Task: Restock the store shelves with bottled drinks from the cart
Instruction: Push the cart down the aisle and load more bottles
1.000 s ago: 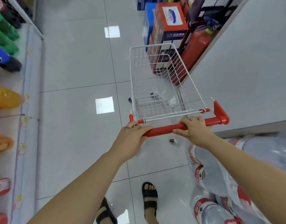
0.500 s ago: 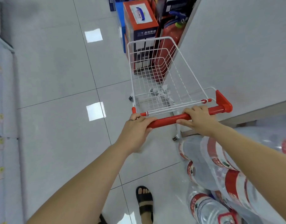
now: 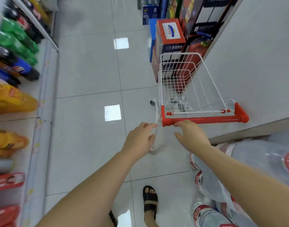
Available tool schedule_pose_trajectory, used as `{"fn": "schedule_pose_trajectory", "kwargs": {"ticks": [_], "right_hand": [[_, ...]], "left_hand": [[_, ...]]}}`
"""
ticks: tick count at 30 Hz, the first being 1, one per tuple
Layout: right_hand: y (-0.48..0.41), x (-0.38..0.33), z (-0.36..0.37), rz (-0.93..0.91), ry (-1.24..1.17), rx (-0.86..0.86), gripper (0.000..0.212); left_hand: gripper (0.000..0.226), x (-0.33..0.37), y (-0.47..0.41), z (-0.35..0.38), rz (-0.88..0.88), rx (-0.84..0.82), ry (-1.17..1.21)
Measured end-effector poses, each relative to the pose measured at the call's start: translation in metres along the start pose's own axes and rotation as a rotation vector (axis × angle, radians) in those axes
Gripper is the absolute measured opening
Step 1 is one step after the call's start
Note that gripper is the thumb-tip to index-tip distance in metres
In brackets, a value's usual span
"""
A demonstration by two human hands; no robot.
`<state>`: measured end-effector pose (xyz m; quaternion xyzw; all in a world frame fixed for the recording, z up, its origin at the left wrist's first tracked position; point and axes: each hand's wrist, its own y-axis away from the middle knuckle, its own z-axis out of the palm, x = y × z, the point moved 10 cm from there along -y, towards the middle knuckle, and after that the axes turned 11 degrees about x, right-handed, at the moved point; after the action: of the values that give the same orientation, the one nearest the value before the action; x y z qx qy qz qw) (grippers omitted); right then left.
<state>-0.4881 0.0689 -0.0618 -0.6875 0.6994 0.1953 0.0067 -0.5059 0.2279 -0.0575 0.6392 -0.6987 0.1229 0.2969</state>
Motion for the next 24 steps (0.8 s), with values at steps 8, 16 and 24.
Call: {"fn": "schedule_pose_trajectory", "kwargs": {"ticks": [8, 16, 24], "right_hand": [[0.060, -0.238, 0.006, -0.431, -0.155, -0.228, 0.028], [0.191, -0.460, 0.018, -0.863, -0.255, -0.379, 0.025], [0.406, -0.595, 0.072, -1.275, -0.186, -0.630, 0.026]], "left_hand": [[0.031, -0.129, 0.178, -0.159, -0.515, 0.472, 0.272], [0.029, -0.205, 0.386, -0.271, -0.804, 0.978, 0.375], [0.027, -0.233, 0.618, -0.263, -1.123, 1.283, 0.433]]}}
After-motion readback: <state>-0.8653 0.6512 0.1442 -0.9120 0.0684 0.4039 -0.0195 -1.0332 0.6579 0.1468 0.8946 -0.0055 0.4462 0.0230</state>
